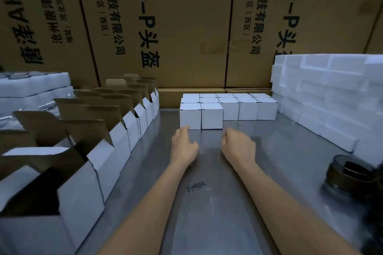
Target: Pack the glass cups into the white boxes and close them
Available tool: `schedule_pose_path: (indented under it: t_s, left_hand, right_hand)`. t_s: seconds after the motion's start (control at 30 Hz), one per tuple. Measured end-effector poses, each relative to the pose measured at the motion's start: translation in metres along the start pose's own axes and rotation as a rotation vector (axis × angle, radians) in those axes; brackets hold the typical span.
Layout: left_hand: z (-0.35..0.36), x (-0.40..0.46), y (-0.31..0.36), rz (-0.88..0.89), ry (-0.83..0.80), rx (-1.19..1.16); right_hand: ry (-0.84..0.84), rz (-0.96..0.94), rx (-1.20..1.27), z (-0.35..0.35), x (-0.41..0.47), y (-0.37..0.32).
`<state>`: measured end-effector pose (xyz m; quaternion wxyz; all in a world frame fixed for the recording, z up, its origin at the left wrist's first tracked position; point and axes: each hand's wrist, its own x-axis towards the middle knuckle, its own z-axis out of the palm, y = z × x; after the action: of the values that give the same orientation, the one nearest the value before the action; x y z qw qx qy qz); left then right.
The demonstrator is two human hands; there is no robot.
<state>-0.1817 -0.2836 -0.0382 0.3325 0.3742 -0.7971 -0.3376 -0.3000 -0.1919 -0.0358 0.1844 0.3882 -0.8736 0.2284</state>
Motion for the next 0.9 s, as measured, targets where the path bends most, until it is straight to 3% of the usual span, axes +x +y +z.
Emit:
schedule_pose_path:
  t_s: [0.3, 0.6, 0.9]
  left_hand:
    - [-0.02, -0.098, 0.014, 0.093, 0.019, -0.019]
    - [-0.036, -0.132, 0.016, 0.086, 0.047, -0.144]
    - [-0.034, -0.133, 0.019, 0.076, 0.019, -0.095]
  right_hand:
    - [0.183, 0.126, 0.004, -0.053, -0.087, 0.013]
    - [0.045, 0.442, -0.18, -0.09, -0.105, 0.056]
    - [0.059, 0.496, -0.165, -0.092, -0.106, 0.064]
